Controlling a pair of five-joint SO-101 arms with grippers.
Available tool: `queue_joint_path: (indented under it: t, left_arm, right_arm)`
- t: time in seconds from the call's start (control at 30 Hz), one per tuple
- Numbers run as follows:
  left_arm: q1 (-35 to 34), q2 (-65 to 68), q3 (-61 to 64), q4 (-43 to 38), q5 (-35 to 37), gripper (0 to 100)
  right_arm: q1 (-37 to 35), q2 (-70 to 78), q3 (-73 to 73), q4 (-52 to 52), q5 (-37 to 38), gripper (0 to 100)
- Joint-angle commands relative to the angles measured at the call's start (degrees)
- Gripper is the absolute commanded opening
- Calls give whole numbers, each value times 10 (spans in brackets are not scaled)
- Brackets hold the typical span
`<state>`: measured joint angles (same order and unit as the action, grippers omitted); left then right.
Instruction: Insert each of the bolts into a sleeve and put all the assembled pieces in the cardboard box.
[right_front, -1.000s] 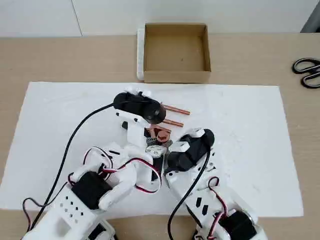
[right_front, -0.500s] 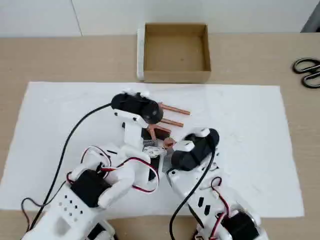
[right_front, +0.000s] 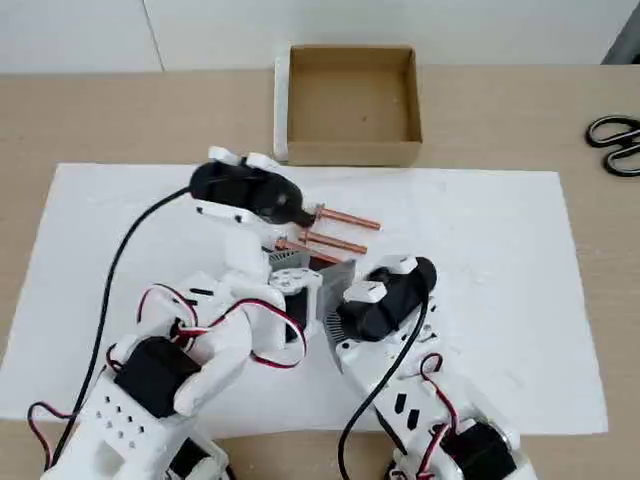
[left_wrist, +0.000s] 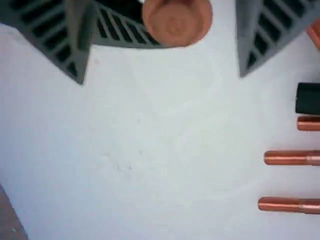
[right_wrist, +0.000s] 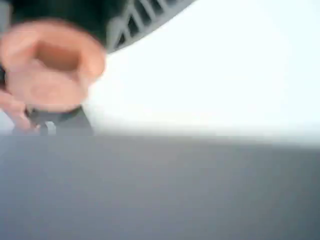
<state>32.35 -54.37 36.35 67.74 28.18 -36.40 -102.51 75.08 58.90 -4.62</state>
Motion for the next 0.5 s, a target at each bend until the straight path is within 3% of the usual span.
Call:
queue_joint_path:
  t: [0.0,0.27,0.47]
  left_arm:
    - [-25,-7,-29,7,-4,191]
    - [-105,-7,-27,42,-5,191]
    - [-180,-7,-29,79,-5,192]
  right_arm:
    - [1,-1,-8,-15,-4,4]
    - [7,-1,-8,-15,-3,4]
    - [77,0,-13,-65,1,4]
